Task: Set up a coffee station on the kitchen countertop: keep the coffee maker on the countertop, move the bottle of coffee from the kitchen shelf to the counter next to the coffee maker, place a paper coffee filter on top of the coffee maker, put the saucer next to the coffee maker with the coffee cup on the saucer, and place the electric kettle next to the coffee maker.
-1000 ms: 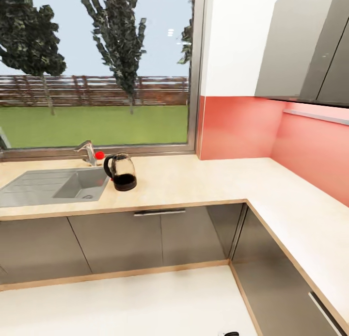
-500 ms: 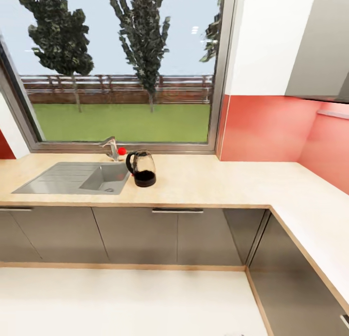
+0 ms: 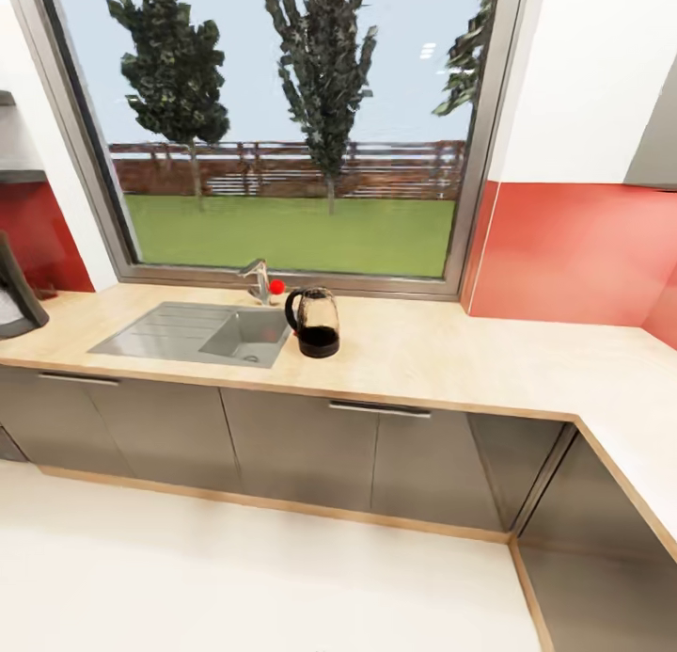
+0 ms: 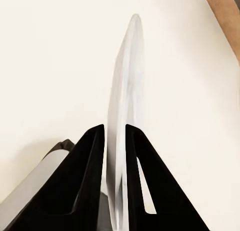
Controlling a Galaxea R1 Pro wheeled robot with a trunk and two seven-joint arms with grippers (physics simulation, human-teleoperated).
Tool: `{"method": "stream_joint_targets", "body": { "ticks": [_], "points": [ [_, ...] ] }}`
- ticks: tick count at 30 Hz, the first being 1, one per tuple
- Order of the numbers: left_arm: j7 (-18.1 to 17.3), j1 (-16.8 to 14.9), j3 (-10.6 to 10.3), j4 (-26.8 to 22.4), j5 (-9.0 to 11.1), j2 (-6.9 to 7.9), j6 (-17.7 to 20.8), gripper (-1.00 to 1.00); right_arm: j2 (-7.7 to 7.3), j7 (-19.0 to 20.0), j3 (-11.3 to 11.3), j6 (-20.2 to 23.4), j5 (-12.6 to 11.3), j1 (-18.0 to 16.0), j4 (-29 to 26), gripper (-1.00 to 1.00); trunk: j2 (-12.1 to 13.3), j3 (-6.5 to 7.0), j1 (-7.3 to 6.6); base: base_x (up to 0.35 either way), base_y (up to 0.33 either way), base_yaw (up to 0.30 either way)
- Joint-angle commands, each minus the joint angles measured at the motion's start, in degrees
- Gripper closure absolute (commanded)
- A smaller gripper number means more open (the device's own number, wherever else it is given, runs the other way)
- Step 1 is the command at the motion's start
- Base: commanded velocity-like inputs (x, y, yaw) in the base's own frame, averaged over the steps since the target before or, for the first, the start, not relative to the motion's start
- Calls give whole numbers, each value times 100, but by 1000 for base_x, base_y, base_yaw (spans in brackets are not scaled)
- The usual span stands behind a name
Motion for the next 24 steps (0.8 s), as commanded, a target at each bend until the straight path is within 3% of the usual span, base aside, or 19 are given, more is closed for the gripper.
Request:
{"method": "stream_joint_targets", "body": {
  "ticks": [1, 24],
  "points": [
    [-11, -8, 40, 12, -31, -2, -15, 100, 3, 8, -48, 35, 56, 3, -14, -100, -12, -16, 3, 0, 0, 269],
    [-2, -8, 35, 18, -38, 1, -15, 100, -6, -36, -55, 45, 56, 9, -32, -100, -12, -101, 3, 0, 0, 269]
  ]
}}
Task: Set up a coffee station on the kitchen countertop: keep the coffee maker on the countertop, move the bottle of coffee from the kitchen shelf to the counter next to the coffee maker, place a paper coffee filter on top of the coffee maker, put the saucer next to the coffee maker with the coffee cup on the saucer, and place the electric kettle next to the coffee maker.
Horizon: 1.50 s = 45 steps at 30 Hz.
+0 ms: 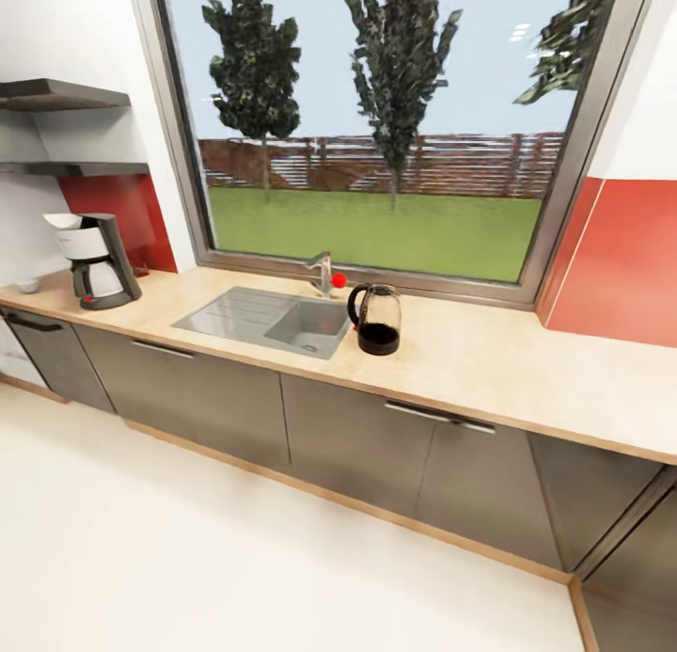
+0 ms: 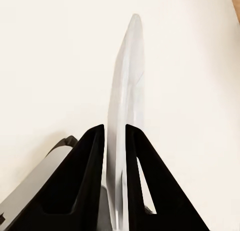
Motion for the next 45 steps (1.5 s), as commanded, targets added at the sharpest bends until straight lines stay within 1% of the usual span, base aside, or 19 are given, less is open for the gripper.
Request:
{"method": "stream_joint_targets", "body": {
  "ticks": [1, 31, 35, 45],
  "points": [
    [-12, -8, 42, 11, -33, 1, -15, 100, 3, 3, -49, 32, 54, -1, -14, -100, -11, -16, 3, 0, 0, 269],
    [-12, -8, 38, 11, -33, -6, -15, 100, 3, 14, -46, 33, 54, -1, -14, -100, -11, -127, 3, 3, 0, 269],
    [-12, -8, 38, 11, -33, -6, -15, 100, 3, 12, -42, 39, 54, -1, -14, -100, -11, -142, 3, 158, 0, 269],
    [-12, -8, 45, 11, -33, -6, -15, 100, 3, 12, -41, 42, 54, -1, -8, -100, -11, -179, 3, 322, 12, 269]
  ]
}}
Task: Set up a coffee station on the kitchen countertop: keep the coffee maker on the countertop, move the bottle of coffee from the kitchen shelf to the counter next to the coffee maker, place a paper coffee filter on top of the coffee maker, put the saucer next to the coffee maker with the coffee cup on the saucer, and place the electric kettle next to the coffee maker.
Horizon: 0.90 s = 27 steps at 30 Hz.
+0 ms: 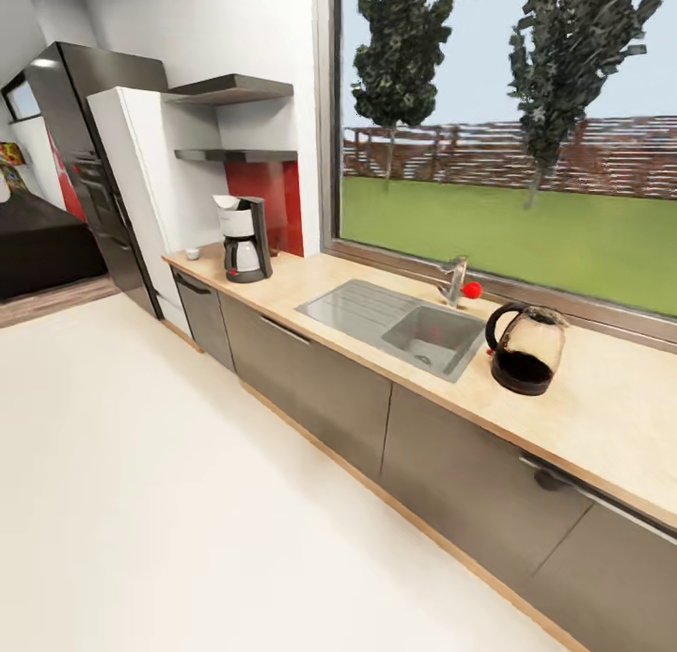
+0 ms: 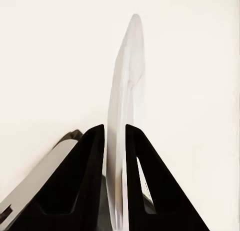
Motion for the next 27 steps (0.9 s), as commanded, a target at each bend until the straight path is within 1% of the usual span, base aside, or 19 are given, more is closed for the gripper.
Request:
{"method": "stream_joint_targets", "body": {
  "ticks": [1, 11, 23, 25, 26, 27],
  "points": [
    [-13, -8, 41, 11, -31, -1, -14, 100, 3, 4, -48, 35, 57, -1, -14, -100, -11, -15, 6, 333, 74, 269],
    [-13, -8, 30, 11, -31, -5, -14, 100, 3, 4, -48, 35, 65, -1, -12, -100, -11, -52, 6, 333, 86, 269],
    [-13, -8, 40, 11, -31, -4, -14, 100, 3, 5, -44, 46, 69, -1, -5, -100, -11, -97, 6, 333, 15, 269],
    [-13, -8, 52, 11, -31, -2, -14, 100, -58, -2, -42, 50, 132, 63, -4, -100, -11, -104, 6, 333, 69, 269],
    [-13, -8, 60, 11, -31, -3, -22, 100, -185, 1, -38, 49, 271, 227, -4, -100, -11, -108, 6, 333, 76, 269],
    [-13, -8, 60, 11, -31, -4, -25, 100, -259, 5, -36, 44, 390, 329, -4, -100, -11, -112, 6, 333, 77, 269]
  ]
}}
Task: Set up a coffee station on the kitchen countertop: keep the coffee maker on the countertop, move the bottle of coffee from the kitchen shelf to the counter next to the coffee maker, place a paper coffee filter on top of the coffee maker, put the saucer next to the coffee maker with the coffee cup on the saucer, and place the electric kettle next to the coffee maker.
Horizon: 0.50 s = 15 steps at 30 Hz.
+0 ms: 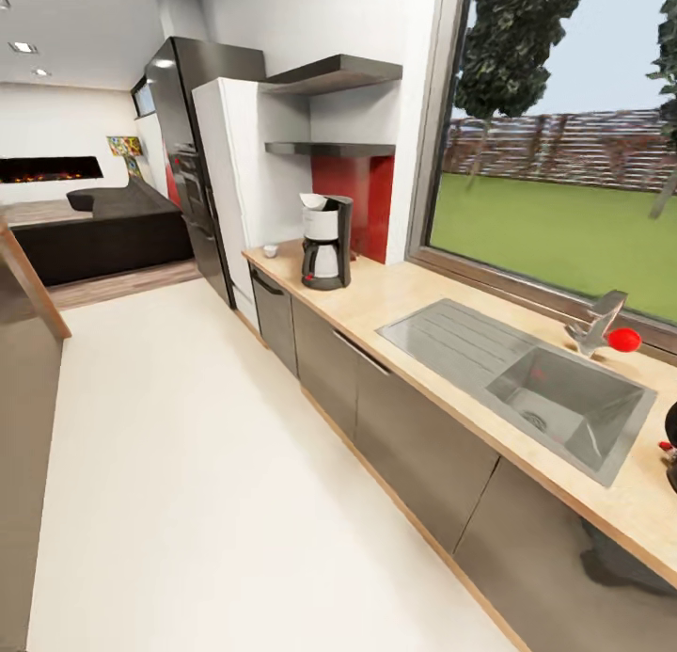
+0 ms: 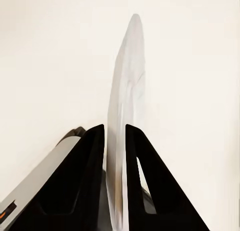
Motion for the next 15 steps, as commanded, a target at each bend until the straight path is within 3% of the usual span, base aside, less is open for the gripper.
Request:
{"method": "stream_joint_targets", "body": {
  "ticks": [1, 3, 9, 15],
  "points": [
    [-12, -8, 32, 12, -29, -2, -18, 100, -91, 13, -49, 24, 213, 139, -15, -100, -10, -14, 6, 333, 79, 269],
    [-12, -8, 25, 12, -29, -1, -33, 100, -173, 24, -46, 17, 351, 328, -15, -100, -10, -22, 6, 333, 80, 269],
    [-12, -8, 15, 12, -29, 0, -41, 100, -210, 34, -45, 14, 418, 513, -15, -100, -10, -44, 6, 333, 78, 258],
    [-12, -8, 12, 12, -29, -5, -45, 100, -156, 36, -45, -10, 417, 533, -20, -100, -10, -50, 6, 334, 60, 64]
  ]
}}
